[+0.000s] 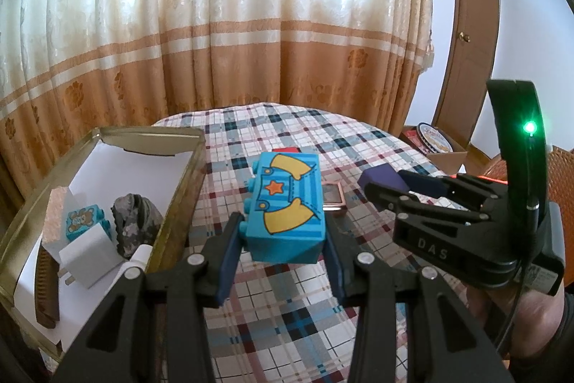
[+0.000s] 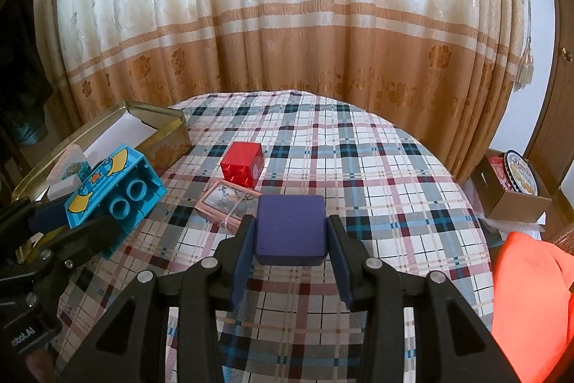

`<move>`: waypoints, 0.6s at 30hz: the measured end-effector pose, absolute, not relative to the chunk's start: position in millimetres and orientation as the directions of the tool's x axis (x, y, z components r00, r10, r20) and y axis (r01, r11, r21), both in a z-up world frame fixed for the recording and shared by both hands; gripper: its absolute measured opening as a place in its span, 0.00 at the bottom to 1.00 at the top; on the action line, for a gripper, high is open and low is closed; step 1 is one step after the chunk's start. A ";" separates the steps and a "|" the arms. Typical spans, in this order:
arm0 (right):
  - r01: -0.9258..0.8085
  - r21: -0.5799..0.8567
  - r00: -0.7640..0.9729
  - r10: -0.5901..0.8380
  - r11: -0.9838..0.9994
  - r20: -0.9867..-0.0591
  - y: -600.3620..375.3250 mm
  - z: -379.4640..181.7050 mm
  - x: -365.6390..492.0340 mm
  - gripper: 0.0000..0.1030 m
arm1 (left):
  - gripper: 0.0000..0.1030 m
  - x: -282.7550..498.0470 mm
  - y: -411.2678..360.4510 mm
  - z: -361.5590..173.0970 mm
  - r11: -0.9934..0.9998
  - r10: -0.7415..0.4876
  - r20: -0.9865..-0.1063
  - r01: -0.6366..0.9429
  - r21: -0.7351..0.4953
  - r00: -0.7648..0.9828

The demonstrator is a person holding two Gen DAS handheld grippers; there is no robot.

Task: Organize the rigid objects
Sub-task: 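Lift the blue brick with the left tool while the right tool lifts the purple cube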

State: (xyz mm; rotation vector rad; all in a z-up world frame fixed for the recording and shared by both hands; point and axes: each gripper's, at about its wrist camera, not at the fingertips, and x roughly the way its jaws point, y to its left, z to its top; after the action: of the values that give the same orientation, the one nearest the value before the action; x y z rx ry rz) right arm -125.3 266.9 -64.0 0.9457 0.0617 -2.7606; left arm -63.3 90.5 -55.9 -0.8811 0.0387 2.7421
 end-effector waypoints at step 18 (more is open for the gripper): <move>0.330 0.053 -0.754 -0.297 -0.942 -0.585 227.3 -37.4 -127.6 0.41 | 0.40 -54.8 54.0 -29.4 -0.976 0.211 -0.530 -0.207 -0.068 -0.822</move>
State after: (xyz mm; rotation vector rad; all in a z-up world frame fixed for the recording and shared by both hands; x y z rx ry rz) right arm -127.6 227.3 -37.4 0.8758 0.0760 -2.6634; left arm -54.8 54.0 -29.4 -0.8169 -0.0113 2.8054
